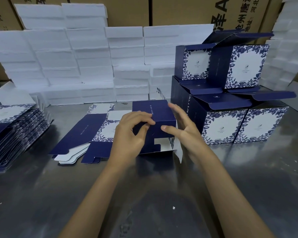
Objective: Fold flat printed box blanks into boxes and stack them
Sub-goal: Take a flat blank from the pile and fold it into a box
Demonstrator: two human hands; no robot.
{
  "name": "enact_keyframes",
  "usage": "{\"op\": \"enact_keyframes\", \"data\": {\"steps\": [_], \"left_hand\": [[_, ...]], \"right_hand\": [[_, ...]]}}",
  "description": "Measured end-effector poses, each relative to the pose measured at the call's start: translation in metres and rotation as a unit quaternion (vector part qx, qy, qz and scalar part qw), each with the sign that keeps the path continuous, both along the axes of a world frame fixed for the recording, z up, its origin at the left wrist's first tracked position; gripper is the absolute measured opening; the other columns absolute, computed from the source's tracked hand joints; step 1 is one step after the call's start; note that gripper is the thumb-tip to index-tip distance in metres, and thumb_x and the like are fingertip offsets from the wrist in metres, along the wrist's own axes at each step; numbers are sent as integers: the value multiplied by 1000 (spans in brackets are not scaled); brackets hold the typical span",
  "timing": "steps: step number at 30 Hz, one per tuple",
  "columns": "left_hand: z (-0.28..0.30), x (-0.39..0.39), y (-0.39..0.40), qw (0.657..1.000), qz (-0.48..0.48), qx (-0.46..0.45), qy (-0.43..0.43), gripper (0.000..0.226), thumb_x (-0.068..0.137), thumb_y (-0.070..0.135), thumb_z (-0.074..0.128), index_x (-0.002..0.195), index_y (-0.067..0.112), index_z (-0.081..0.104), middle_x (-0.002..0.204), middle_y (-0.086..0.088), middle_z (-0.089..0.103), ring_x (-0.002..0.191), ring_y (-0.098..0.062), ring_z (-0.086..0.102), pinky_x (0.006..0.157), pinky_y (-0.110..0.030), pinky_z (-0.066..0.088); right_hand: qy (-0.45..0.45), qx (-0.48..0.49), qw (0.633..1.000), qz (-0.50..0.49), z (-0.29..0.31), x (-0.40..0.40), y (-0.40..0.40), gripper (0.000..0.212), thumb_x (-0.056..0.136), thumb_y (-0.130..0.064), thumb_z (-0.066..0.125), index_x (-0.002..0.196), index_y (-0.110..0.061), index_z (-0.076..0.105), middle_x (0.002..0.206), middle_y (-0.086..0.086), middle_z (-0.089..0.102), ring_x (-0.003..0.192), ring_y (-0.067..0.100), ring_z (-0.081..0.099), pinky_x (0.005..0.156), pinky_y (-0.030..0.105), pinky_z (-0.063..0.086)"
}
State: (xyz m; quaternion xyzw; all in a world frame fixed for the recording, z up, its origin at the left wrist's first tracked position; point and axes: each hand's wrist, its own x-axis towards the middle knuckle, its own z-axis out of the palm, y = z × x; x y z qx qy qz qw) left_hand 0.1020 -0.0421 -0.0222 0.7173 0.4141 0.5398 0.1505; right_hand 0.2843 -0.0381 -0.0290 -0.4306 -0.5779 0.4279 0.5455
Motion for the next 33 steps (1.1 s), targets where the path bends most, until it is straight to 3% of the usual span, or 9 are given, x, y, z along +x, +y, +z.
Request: {"op": "enact_keyframes", "data": {"steps": [3, 6, 10, 14, 16, 18, 23, 29, 33], "left_hand": [[-4, 0, 1, 994, 9, 43, 98, 13, 83, 15, 69, 92, 25, 70, 119, 13, 59, 121, -5, 48, 103, -35, 38], [-10, 0, 1, 972, 12, 28, 232, 51, 65, 54, 77, 106, 31, 58, 132, 13, 41, 131, -9, 35, 104, -34, 29], [-17, 4, 4, 957, 57, 85, 270, 54, 67, 43, 86, 107, 24, 54, 135, 4, 40, 131, -23, 38, 100, -46, 39], [-23, 5, 6, 958, 85, 116, 250, 36, 79, 26, 82, 103, 20, 56, 134, 1, 44, 130, -28, 42, 98, -49, 41], [-25, 6, 8, 958, 83, 125, 244, 34, 79, 22, 82, 102, 19, 57, 133, 1, 45, 130, -27, 42, 98, -49, 41], [-27, 7, 11, 967, 69, 127, 212, 38, 77, 20, 84, 102, 19, 55, 133, 1, 43, 130, -24, 41, 100, -47, 41], [-28, 3, 15, 999, 32, 14, 9, 73, 71, 14, 87, 119, 39, 39, 144, 14, 25, 133, -6, 35, 91, -6, 42], [-33, -4, 22, 979, -52, -182, -81, 96, 77, 1, 79, 139, 55, 30, 142, 12, 43, 126, -17, 51, 90, -29, 57], [-28, -3, 19, 963, -64, -229, -124, 101, 72, 9, 80, 144, 56, 26, 141, 14, 47, 130, -11, 48, 89, -27, 54]], "right_hand": [[54, -60, 997, 22, 0, 6, 3, 67, 76, -16, 77, 135, -41, 57, 142, -15, 58, 133, 6, 53, 109, 35, 46], [50, -91, 994, 35, 2, 12, 1, 63, 74, -22, 71, 133, -41, 60, 135, -11, 65, 126, 13, 60, 112, 45, 44], [54, -102, 992, 56, 3, 17, -2, 53, 89, -9, 60, 135, -37, 60, 133, -8, 67, 126, 16, 61, 113, 50, 43], [85, -95, 987, 96, 1, 22, -1, 53, 94, -10, 41, 141, -27, 57, 139, -2, 64, 128, 20, 59, 103, 44, 49], [67, -100, 987, 109, -3, 24, 0, 64, 86, -2, 44, 144, -26, 54, 137, -5, 65, 116, 14, 64, 84, 30, 54], [8, -97, 986, 132, -11, 23, 2, 74, 79, 2, 55, 145, -32, 49, 135, -8, 65, 116, 15, 64, 86, 29, 53], [-37, -93, 992, 77, -24, 15, 11, 94, 66, -24, 88, 146, -42, 41, 133, -16, 64, 122, 7, 63, 101, 31, 51], [-34, -48, 998, -31, -33, 3, 15, 68, 85, -16, 81, 140, -40, 49, 124, -18, 67, 103, -8, 66, 77, 11, 54], [-40, -23, 995, -89, -34, -4, 15, 53, 88, -15, 78, 128, -40, 55, 117, -16, 70, 102, -2, 68, 87, 24, 58]]}}
